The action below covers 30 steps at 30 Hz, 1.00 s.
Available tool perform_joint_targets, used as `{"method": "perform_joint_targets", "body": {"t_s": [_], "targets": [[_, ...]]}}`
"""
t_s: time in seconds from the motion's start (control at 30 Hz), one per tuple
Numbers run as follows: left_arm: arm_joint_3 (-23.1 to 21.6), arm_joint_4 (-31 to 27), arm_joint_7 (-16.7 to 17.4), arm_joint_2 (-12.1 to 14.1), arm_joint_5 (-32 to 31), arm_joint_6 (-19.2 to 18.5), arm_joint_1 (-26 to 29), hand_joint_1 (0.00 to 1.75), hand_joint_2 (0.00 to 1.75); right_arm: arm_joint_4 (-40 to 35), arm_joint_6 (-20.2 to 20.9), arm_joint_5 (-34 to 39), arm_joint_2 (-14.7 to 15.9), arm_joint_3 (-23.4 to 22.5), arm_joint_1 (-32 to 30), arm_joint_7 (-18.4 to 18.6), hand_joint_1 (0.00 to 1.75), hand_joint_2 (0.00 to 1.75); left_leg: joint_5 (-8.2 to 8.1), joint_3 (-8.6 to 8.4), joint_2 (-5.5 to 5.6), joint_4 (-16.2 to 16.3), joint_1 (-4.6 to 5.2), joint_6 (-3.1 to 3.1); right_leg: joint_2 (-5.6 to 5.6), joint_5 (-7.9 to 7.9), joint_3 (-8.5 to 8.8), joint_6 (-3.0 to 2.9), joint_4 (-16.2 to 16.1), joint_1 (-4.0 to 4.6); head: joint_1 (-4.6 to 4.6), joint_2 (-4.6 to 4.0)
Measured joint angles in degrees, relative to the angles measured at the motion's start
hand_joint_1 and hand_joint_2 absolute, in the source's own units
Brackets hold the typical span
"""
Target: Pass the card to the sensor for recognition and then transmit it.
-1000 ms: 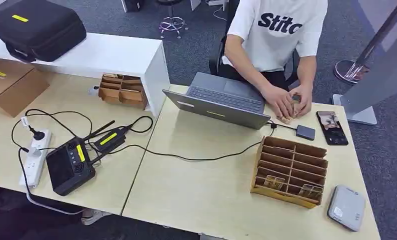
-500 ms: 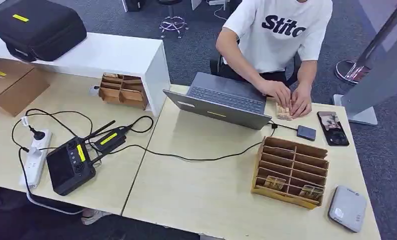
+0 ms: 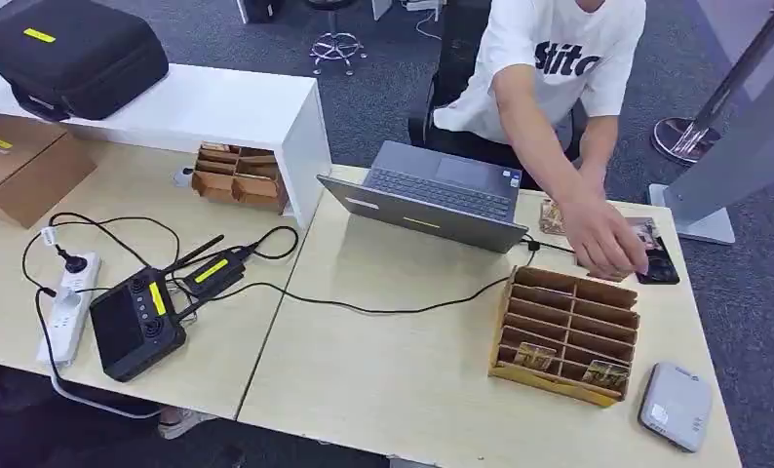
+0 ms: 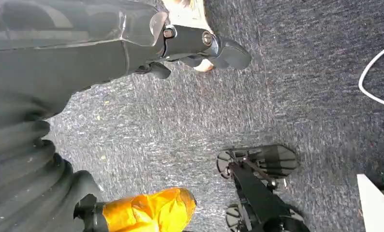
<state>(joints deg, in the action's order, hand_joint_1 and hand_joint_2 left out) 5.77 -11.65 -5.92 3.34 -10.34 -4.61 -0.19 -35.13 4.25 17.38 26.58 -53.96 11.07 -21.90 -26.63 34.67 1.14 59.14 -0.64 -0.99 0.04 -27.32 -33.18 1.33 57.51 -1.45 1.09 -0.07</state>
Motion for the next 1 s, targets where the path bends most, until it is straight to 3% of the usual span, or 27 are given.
{"method": "perform_joint_targets", "body": {"t_s": [0.1,0.37,0.5,0.67,1.0], "targets": [[0.4,0.0,0.0,0.0,0.0,0.0,0.0,0.00,1.75,3.1,4.2,0.2,0.0,0.0,-0.8,0.5,0.00,1.75,-0.01,0.01,0.00,0.0,0.02,0.00,0.00,0.00,-0.01,0.00,0.0,-0.02,-0.02,0.00],[1.9,0.0,-1.3,0.1,0.9,-0.7,0.1,0.00,1.75,11.3,26.0,0.6,-0.8,0.5,-2.5,2.7,0.00,1.75,-0.02,0.02,0.01,0.0,0.01,-0.02,-0.01,-0.02,0.00,0.00,0.0,-0.01,0.00,0.00],[2.7,0.0,-1.9,0.1,1.2,-1.2,0.2,0.00,1.75,13.7,31.2,-2.1,-1.2,2.1,-3.2,3.3,0.00,1.75,-0.02,0.01,0.00,0.0,0.00,-0.02,-0.01,-0.03,0.00,0.00,0.0,0.00,-0.02,0.00],[3.2,0.1,-2.5,0.3,1.2,-1.4,0.4,0.00,1.75,15.9,33.6,-4.5,-1.7,4.3,-4.1,4.3,0.00,1.75,-0.02,0.02,0.01,0.0,0.01,-0.01,-0.01,-0.06,0.00,0.05,0.0,-0.02,-0.02,0.00],[3.5,0.2,-2.4,0.3,1.0,-1.4,0.4,0.00,1.75,18.2,30.1,-6.7,-2.1,6.2,-4.6,6.1,0.00,1.75,-0.04,0.01,-0.01,0.0,0.02,0.01,0.00,-0.06,0.00,0.05,0.0,-0.03,-0.02,0.00]]}}
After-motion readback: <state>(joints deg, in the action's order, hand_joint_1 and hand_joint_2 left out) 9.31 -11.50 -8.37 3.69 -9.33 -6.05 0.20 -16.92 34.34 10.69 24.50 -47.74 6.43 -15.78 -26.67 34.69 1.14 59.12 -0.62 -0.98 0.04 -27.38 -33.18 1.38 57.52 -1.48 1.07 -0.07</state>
